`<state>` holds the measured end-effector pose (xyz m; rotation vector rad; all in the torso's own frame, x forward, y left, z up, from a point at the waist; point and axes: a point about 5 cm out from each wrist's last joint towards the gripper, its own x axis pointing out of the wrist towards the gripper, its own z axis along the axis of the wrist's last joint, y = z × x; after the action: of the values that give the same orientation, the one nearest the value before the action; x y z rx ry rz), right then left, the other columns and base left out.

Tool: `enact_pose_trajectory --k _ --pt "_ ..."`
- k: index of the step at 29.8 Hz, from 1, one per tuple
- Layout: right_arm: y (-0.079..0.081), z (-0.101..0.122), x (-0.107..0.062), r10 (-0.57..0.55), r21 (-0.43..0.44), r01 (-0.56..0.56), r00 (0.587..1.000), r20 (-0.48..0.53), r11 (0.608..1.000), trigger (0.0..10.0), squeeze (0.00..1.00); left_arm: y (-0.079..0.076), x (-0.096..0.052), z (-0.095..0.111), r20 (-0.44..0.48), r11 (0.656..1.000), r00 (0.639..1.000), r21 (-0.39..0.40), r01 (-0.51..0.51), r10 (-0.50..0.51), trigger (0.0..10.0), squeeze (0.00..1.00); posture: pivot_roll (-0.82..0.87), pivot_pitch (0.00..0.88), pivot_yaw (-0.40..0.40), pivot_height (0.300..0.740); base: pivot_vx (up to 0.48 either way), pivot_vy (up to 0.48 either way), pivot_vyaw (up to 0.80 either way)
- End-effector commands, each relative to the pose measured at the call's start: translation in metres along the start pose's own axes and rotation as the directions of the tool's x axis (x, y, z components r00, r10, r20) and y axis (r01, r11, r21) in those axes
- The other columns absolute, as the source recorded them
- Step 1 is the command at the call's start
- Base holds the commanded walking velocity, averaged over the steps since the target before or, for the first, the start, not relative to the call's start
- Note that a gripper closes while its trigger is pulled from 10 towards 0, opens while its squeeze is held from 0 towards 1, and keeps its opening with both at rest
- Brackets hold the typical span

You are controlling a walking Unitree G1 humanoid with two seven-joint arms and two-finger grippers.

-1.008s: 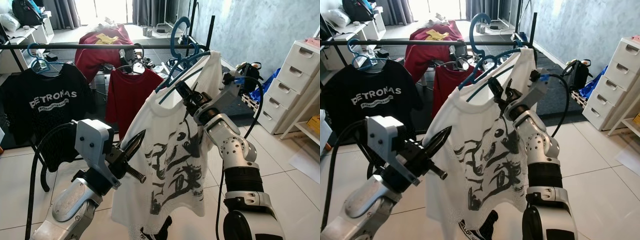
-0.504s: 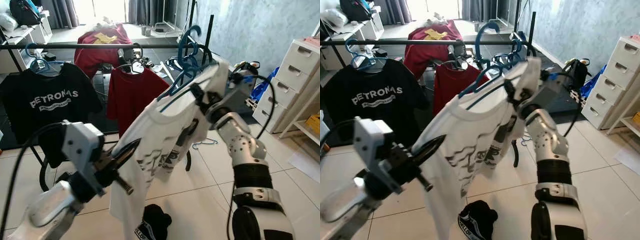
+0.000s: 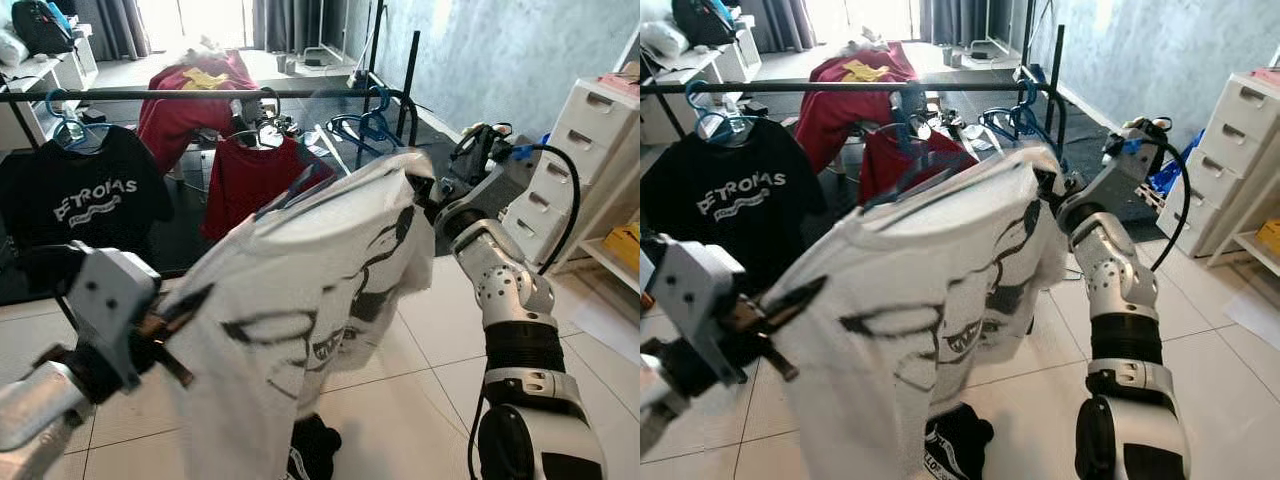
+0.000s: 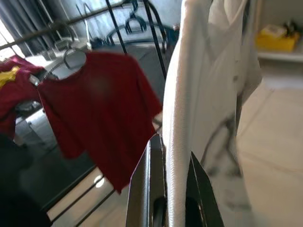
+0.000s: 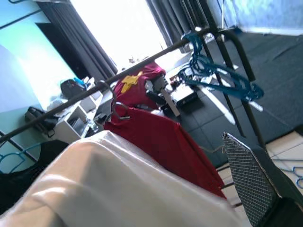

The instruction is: Hang hanger

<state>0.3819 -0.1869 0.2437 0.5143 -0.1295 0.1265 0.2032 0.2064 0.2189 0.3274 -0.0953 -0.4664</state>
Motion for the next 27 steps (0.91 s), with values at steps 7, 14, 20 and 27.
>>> enact_pose_trajectory --k 7,14,20,27 --pt "-0.001 0.011 0.000 0.001 -0.001 -0.001 1.000 0.026 1.000 10.0 0.00 0.010 -0.030 -0.003 -0.134 0.976 0.975 0.105 0.191 -0.177 10.0 0.00 -0.05 0.000 -0.046 0.740 0.000 0.000 0.00" --pt "0.003 0.007 0.001 0.018 -0.001 -0.018 1.000 0.010 1.000 10.0 0.00 0.017 -0.038 0.023 -0.062 0.945 0.954 0.133 0.298 -0.292 10.0 0.00 -0.05 0.000 -0.046 0.740 0.000 0.000 0.00" --pt "0.002 0.004 -0.001 0.023 -0.003 -0.023 1.000 -0.004 1.000 10.0 0.00 0.030 -0.044 0.055 0.152 0.954 0.946 0.136 0.266 -0.286 10.0 0.00 -0.06 0.000 -0.044 0.740 0.000 0.000 0.00" --pt "-0.001 0.004 -0.002 0.020 -0.005 -0.020 1.000 -0.014 1.000 10.0 0.00 0.060 -0.060 0.058 0.217 0.983 0.965 0.133 0.123 -0.150 10.0 0.00 -0.07 0.000 -0.045 0.740 0.000 0.000 0.00"
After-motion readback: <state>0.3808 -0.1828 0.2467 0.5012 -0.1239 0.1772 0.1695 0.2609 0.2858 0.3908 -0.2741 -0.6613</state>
